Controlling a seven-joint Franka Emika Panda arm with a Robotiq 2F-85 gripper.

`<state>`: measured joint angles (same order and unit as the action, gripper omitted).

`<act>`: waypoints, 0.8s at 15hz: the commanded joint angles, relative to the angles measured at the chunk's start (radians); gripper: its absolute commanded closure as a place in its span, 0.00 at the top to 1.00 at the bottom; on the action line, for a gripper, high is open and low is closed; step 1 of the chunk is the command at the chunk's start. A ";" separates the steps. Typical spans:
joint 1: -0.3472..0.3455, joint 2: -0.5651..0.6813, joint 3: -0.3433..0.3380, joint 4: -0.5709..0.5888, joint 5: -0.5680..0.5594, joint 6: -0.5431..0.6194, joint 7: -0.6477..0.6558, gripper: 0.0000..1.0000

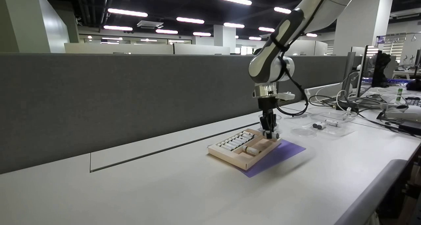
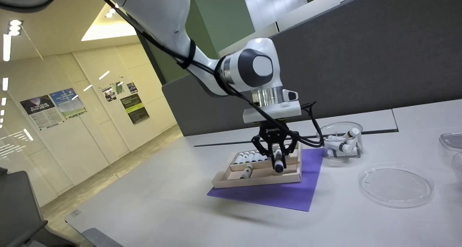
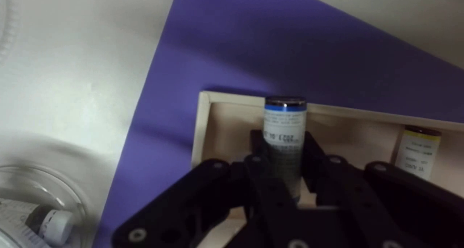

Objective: Remove one bottle from the container on the right and place it on the tray

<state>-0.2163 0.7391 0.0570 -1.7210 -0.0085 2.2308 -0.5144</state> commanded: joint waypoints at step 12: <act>-0.018 0.038 0.028 0.045 0.067 -0.009 -0.013 0.05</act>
<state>-0.2214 0.7767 0.0733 -1.6849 0.0447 2.2373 -0.5197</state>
